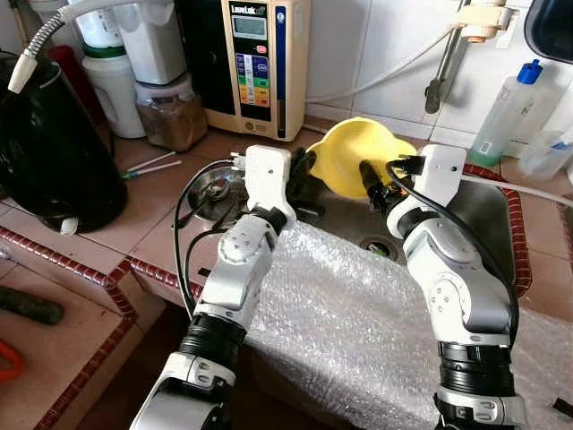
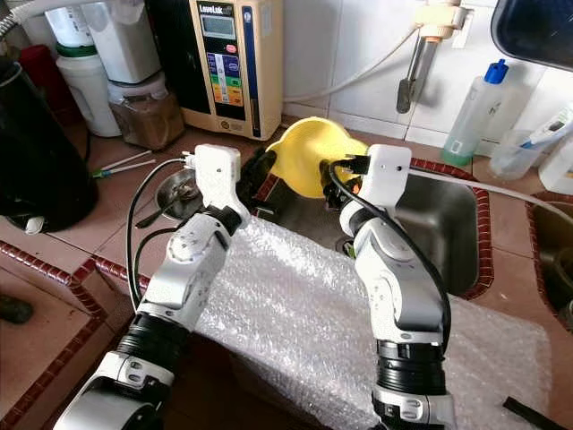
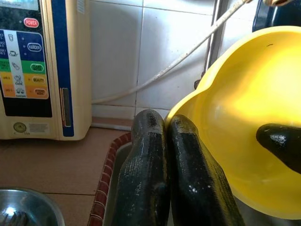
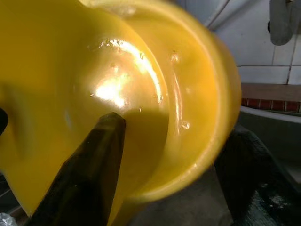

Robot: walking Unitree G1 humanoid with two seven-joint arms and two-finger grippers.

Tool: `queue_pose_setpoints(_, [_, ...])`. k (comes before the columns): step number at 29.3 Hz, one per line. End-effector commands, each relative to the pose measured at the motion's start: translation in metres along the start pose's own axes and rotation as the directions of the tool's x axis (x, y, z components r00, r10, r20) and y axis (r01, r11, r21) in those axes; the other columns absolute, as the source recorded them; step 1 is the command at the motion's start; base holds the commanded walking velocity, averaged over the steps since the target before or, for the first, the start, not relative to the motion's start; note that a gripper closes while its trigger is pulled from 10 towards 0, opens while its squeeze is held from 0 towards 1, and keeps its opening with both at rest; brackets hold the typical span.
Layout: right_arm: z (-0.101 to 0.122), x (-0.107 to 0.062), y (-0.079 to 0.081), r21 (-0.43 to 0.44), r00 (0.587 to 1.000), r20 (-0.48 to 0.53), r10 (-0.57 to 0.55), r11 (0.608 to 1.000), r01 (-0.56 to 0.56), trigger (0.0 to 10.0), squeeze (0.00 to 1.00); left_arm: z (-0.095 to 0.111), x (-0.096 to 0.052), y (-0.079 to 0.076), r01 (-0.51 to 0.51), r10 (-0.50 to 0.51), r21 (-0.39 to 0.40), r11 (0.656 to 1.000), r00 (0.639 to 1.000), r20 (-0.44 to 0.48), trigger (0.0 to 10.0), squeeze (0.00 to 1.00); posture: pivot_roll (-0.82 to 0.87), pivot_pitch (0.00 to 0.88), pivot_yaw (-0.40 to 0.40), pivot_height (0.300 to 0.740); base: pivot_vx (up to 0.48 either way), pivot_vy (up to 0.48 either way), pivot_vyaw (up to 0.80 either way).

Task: Kitchen organization

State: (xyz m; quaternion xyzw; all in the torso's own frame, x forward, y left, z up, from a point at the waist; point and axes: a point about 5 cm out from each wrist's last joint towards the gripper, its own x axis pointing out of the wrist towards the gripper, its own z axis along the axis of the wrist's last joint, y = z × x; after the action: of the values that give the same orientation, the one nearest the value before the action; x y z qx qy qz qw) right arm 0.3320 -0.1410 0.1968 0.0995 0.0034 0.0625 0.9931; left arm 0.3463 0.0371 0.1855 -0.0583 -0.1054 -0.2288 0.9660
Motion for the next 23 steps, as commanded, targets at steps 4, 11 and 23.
queue_pose_setpoints(4, [-0.004,0.000,-0.014,-0.019,0.996,-0.020,-0.089,0.996,0.088,0.0,0.00,0.006,-0.001,0.004,-0.053,0.053,0.018,0.998,0.998,0.021,4.2,0.00,-0.04,0.000,0.046,0.740,0.000,0.000,0.00])
queue_pose_setpoints(11, [-0.003,0.002,-0.024,-0.025,0.990,-0.021,-0.139,0.990,0.138,0.0,0.00,0.006,-0.002,0.007,-0.075,0.074,0.051,0.996,0.997,0.031,4.3,0.00,-0.04,0.000,0.045,0.740,0.000,0.000,0.00])
queue_pose_setpoints(23, [-0.001,0.000,-0.032,-0.029,0.983,-0.006,-0.183,0.983,0.183,0.0,0.00,0.006,-0.001,0.002,-0.052,0.051,0.045,0.998,0.998,0.032,9.4,0.00,-0.05,0.000,0.052,0.740,0.000,0.000,0.00])
